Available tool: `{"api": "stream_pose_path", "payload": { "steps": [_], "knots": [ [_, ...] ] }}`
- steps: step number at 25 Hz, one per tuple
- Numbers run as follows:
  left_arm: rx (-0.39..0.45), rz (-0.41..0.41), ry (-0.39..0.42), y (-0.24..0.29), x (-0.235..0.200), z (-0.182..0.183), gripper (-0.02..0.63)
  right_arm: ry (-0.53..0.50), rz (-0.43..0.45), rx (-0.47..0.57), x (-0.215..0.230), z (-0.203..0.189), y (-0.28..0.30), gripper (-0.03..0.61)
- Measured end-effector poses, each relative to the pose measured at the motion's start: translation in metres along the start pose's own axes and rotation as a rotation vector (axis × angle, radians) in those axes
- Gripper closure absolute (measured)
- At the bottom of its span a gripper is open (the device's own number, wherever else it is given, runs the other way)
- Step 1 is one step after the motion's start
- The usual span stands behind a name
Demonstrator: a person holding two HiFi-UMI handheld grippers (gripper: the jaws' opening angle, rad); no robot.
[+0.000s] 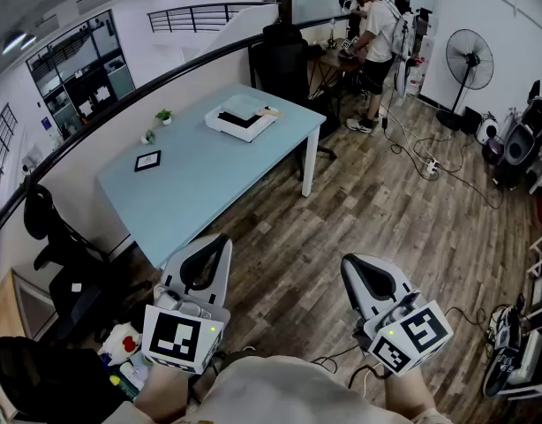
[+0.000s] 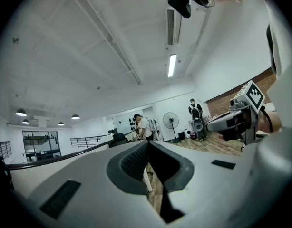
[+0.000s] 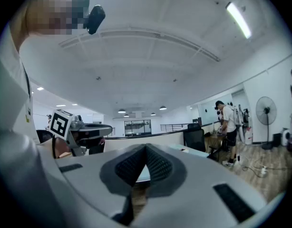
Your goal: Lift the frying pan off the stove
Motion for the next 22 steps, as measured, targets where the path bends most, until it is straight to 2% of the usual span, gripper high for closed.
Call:
{"api": "stream_pose_path", "payload": {
  "steps": [6,10,15,19,20,21,22],
  "knots": [
    [-0.016,-0.005,-0.021,-0.004,0.004,-0.001,0.607,0.005,-0.026,0.026,0.003,0.001,-0.009,0.575],
    [-0.012,-0.003,-0.023,-0.002,0.006,-0.001,0.607,0.029,0.004,0.047,0.003,0.003,-0.009,0.575],
    [-0.020,-0.002,-0.045,-0.002,0.007,-0.011,0.607,0.000,0.033,0.043,-0.003,0.001,-0.005,0.575],
    [-0.033,-0.005,-0.054,0.005,0.003,-0.017,0.607,0.008,-0.009,0.063,0.007,0.002,0.001,0.574],
    [-0.035,-0.004,-0.057,0.009,0.002,-0.018,0.607,0.017,-0.021,0.072,0.012,0.003,0.003,0.552],
    [-0.035,-0.002,-0.059,0.013,0.000,-0.020,0.607,0.029,-0.030,0.084,0.017,0.004,0.006,0.478],
    [-0.035,-0.001,-0.060,0.018,-0.003,-0.022,0.607,0.042,-0.036,0.097,0.023,0.004,0.009,0.434]
  ]
}}
Point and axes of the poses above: the fingertips, and each gripper's own axes: y forward along the fingers, x to its right, z out of its top, the point moved 5 cm from there along -y, backward along the fingers, and after that the axes turned 8 degrees about z, right-handed, at the moved point
